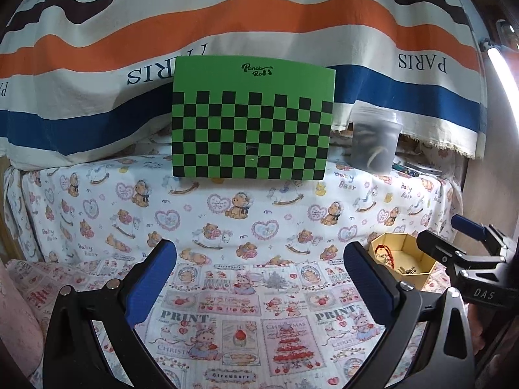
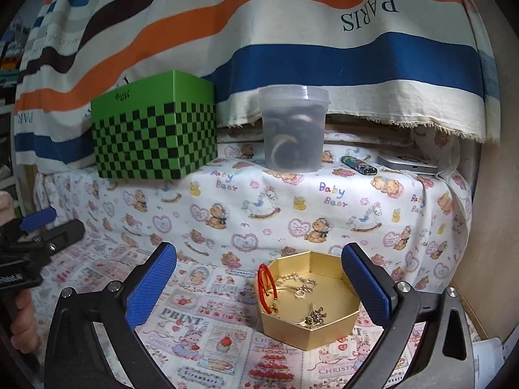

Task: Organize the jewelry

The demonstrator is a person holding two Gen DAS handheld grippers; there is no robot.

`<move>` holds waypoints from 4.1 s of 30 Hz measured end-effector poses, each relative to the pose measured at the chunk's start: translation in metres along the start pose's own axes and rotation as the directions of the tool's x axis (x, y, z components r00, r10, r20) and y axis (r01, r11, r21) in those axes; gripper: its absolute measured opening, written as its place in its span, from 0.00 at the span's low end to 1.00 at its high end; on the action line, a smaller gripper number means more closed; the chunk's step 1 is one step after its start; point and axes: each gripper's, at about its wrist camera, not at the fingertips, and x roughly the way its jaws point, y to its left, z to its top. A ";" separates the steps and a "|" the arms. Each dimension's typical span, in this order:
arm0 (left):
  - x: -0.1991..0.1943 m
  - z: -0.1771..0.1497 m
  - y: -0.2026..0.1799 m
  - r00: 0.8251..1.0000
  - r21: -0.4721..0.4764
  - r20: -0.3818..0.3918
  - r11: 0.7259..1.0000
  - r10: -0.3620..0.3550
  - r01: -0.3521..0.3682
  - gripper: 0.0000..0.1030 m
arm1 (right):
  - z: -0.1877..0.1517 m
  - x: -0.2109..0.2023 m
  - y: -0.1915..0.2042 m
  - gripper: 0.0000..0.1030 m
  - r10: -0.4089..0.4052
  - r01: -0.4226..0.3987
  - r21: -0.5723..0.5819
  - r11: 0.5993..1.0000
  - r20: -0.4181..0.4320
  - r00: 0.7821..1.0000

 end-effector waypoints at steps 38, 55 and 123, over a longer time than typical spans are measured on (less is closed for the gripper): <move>0.009 -0.007 -0.011 0.994 0.032 0.014 0.994 0.105 -0.106 0.99 | -0.009 -0.007 -0.003 1.00 -0.072 0.072 0.007 0.997 0.021 0.997; 0.007 -0.008 -0.011 0.993 0.032 0.005 0.993 0.116 -0.116 0.99 | -0.008 -0.007 -0.003 1.00 -0.074 0.073 0.007 0.997 0.021 0.997; 0.009 -0.008 -0.011 0.993 0.039 0.003 0.993 0.115 -0.115 1.00 | -0.009 -0.007 -0.003 1.00 -0.074 0.074 0.011 0.997 0.018 0.997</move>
